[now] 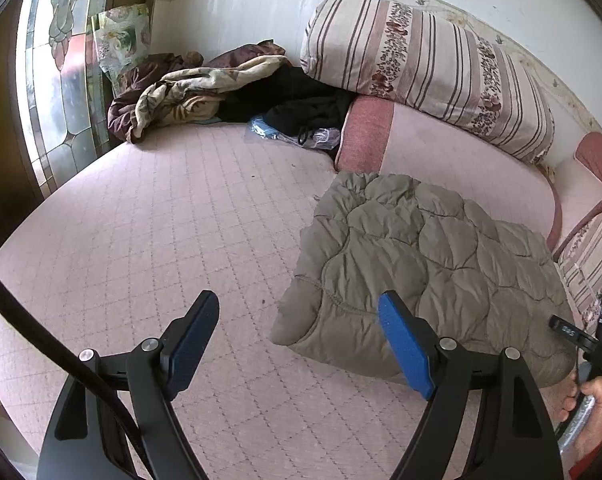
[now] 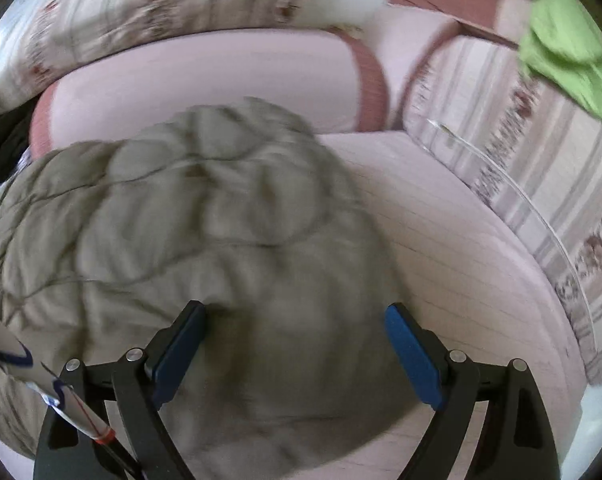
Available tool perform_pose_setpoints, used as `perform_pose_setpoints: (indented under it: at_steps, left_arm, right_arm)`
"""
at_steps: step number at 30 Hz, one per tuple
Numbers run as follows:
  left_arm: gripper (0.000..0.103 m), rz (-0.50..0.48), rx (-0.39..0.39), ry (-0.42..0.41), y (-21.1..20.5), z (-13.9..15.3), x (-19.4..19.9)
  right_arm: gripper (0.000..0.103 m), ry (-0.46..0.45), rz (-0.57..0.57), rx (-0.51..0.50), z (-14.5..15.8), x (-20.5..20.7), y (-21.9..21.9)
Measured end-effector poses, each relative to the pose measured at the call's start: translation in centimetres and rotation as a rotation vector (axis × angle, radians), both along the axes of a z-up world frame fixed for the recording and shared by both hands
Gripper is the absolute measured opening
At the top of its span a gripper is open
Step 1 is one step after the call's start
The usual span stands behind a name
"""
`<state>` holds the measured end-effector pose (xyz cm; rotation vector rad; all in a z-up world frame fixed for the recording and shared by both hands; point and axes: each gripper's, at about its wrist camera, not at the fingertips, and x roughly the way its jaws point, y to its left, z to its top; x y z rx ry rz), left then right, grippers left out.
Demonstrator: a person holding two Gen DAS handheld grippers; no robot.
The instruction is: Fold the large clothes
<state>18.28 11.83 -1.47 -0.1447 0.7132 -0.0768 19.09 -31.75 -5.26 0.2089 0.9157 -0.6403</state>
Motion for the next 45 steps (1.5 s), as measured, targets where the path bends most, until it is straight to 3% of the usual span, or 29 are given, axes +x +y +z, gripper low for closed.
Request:
perform_pose_setpoints:
  at_steps: [7,15,20,25,29,32,34,38,40,43,45]
  left_arm:
    - [0.081,-0.019,0.036,-0.007,-1.9,-0.1,-0.3]
    - [0.081,-0.01,0.123,0.03,-3.3,-0.7,1.9]
    - [0.081,0.016,0.078,0.09,-2.6,-1.5,4.6]
    - [0.081,-0.016,-0.068,0.164,-1.6,-2.4,8.8]
    - [0.081,-0.094,-0.263,0.299,-0.4,-5.5,13.2]
    - [0.081,-0.223,-0.484,0.44,-0.1,-9.2,16.6]
    - [0.087,-0.26,-0.553,0.472,0.0,-10.5,17.9]
    - [0.096,-0.354,-0.527,0.473,-1.9,-11.5,19.3]
    - [0.1,-0.383,-0.449,0.467,-3.7,-11.6,19.3]
    - [0.101,-0.345,-0.341,0.465,-5.4,-11.0,18.9]
    - [0.082,-0.313,-0.317,0.442,-5.7,-10.2,18.0]
  right_arm:
    - [0.093,-0.048,-0.081,0.132,0.4,-3.4,-4.6]
    - [0.094,-0.049,-0.076,0.17,0.5,-3.8,-6.7]
    - [0.095,-0.066,-0.062,0.254,0.1,-2.8,-8.8]
    - [0.101,-0.087,0.012,0.418,-1.3,-1.2,-10.8]
    - [0.103,-0.097,0.044,0.521,-2.9,-0.2,-12.6]
    - [0.103,-0.11,0.063,0.603,-4.1,0.5,-13.5]
    - [0.103,-0.117,0.088,0.679,-5.2,1.2,-13.9]
    - [0.103,-0.137,0.152,0.833,-7.8,2.9,-13.8]
    - [0.103,-0.151,0.179,0.879,-8.9,3.8,-13.5]
    - [0.103,-0.182,0.185,0.894,-9.8,4.8,-12.7]
    - [0.094,-0.201,0.168,0.895,-9.8,5.0,-12.4]
